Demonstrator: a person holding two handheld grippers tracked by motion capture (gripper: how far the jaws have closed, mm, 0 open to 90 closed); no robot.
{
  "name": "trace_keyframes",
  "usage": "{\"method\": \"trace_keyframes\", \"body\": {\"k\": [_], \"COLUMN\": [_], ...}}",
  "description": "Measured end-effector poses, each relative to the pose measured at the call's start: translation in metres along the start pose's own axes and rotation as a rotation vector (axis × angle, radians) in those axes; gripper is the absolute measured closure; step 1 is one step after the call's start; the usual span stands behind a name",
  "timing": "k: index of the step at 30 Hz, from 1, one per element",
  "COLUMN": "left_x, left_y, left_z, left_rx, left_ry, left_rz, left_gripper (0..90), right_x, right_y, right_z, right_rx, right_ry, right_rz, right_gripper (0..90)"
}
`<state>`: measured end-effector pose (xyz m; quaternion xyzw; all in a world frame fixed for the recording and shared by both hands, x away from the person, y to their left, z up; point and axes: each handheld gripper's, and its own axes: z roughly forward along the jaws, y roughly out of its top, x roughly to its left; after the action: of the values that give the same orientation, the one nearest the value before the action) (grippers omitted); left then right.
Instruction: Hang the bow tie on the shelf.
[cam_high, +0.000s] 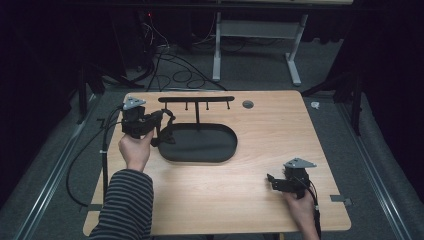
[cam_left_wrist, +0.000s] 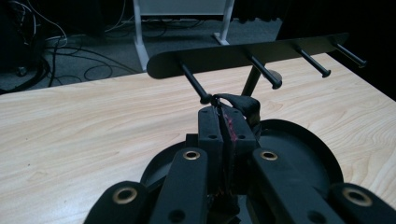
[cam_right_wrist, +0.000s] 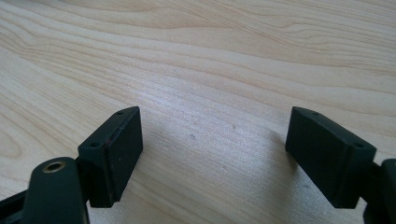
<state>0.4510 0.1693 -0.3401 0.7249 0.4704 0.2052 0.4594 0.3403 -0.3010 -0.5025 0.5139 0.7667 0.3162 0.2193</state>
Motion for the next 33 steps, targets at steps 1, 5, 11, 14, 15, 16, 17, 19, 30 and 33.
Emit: {"method": "trace_keyframes", "body": {"k": [1, 5, 11, 14, 15, 16, 17, 19, 30, 33], "left_x": [0.000, 0.002, 0.007, 0.011, 0.013, 0.013, 0.014, 0.014, 0.014, 0.014], "left_y": [0.002, 0.009, 0.015, 0.016, 0.015, 0.015, 0.015, 0.015, 0.013, 0.013], "left_z": [0.001, 0.006, 0.013, 0.016, 0.018, 0.018, 0.018, 0.020, 0.028, 0.028], "left_rx": [0.001, 0.002, 0.011, 0.008, 0.012, 0.012, 0.015, 0.015, 0.018, 0.028], "left_ry": [0.002, 0.016, 0.049, 0.060, 0.068, 0.068, 0.070, 0.073, 0.085, 0.101], "left_rz": [0.001, -0.009, -0.014, -0.030, -0.039, -0.039, -0.037, -0.036, -0.043, -0.023], "left_gripper": [87.3, 87.2, 87.2, 87.2, 87.2, 87.2, 87.2, 87.2, 86.7, 86.3], "right_x": [0.000, 0.000, 0.000, 0.000, 0.000, 0.000, 0.000, 0.000, 0.000, 0.000], "right_y": [0.000, 0.000, 0.000, 0.000, 0.000, 0.000, 0.000, 0.000, 0.000, 0.000], "right_z": [0.000, 0.000, 0.000, 0.000, 0.000, 0.000, 0.000, 0.000, 0.000, 0.000], "right_rx": [0.000, 0.000, -0.001, -0.001, -0.001, -0.001, -0.001, -0.001, -0.001, 0.000], "right_ry": [0.000, 0.000, 0.002, 0.002, 0.002, 0.002, 0.002, 0.002, 0.002, 0.002], "right_rz": [0.000, -0.002, -0.003, -0.002, -0.003, -0.003, -0.003, -0.003, -0.003, -0.001], "right_gripper": [20.0, 20.0, 20.0, 20.0, 20.0, 20.0, 20.0, 20.0, 20.0, 20.0]}}
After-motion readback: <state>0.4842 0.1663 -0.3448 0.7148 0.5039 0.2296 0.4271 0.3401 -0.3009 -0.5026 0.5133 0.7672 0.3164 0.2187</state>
